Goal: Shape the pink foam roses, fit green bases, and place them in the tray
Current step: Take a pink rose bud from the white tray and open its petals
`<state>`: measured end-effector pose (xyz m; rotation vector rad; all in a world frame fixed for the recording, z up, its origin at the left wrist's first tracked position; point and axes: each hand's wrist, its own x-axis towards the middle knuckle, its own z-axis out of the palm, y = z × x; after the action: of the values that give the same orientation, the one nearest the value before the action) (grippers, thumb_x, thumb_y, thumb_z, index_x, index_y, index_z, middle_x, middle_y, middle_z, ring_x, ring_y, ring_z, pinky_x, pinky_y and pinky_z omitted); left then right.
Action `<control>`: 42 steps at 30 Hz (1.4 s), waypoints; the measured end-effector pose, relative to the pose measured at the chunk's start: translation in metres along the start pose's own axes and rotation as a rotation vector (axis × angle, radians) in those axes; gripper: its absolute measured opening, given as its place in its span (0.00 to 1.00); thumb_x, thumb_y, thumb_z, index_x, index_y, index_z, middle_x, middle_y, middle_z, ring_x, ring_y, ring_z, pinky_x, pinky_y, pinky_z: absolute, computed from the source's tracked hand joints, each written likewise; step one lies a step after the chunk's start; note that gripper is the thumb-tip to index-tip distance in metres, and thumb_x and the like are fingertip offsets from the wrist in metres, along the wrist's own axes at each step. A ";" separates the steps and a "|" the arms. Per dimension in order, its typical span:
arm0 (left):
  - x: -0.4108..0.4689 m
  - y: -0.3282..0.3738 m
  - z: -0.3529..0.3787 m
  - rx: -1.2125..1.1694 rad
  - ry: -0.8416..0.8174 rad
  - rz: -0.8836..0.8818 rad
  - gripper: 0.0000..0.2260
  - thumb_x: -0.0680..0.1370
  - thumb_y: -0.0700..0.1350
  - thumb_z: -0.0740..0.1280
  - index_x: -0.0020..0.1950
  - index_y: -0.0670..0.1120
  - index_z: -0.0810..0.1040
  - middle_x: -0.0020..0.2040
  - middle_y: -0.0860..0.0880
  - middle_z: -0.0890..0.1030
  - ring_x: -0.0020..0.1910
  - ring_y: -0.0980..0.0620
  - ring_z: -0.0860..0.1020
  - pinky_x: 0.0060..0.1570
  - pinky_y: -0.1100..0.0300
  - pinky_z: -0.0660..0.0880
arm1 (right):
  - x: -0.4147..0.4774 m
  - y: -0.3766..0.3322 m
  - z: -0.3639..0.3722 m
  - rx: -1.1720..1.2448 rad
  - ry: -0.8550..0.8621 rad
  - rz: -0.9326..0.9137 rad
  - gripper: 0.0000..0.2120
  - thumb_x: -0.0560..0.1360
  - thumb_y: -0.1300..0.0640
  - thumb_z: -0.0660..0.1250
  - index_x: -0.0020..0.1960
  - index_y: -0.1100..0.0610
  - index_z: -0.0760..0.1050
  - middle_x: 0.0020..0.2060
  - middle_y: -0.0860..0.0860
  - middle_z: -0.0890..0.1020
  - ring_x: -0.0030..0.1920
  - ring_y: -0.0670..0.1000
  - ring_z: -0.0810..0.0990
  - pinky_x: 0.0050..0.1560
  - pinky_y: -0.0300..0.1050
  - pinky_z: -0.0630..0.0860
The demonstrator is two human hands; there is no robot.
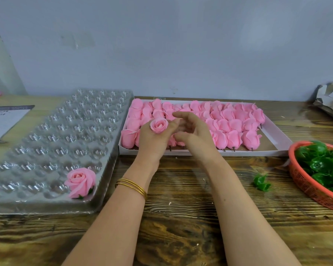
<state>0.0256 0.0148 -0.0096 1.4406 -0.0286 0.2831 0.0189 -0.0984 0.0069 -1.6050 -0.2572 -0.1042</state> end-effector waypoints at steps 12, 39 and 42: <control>-0.003 -0.004 0.006 0.185 -0.048 0.183 0.12 0.75 0.41 0.74 0.36 0.56 0.79 0.31 0.61 0.81 0.32 0.65 0.79 0.31 0.72 0.72 | 0.002 0.002 0.007 -0.012 0.055 0.008 0.13 0.73 0.57 0.74 0.56 0.57 0.80 0.51 0.51 0.83 0.54 0.48 0.82 0.45 0.35 0.78; -0.007 -0.001 0.008 0.284 -0.033 0.137 0.06 0.76 0.45 0.72 0.40 0.50 0.80 0.35 0.51 0.81 0.35 0.53 0.80 0.34 0.63 0.75 | 0.001 0.003 0.008 0.004 0.002 -0.001 0.10 0.74 0.61 0.72 0.54 0.56 0.79 0.51 0.55 0.83 0.53 0.52 0.82 0.46 0.41 0.81; -0.007 -0.001 0.009 0.321 -0.045 0.144 0.08 0.77 0.46 0.71 0.38 0.53 0.78 0.35 0.52 0.81 0.37 0.53 0.80 0.35 0.63 0.75 | 0.001 0.003 0.007 0.006 0.013 -0.003 0.09 0.74 0.62 0.72 0.52 0.53 0.79 0.52 0.56 0.83 0.54 0.53 0.82 0.47 0.42 0.82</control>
<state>0.0207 0.0049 -0.0108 1.7670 -0.1281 0.3862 0.0197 -0.0910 0.0042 -1.5977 -0.2500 -0.1157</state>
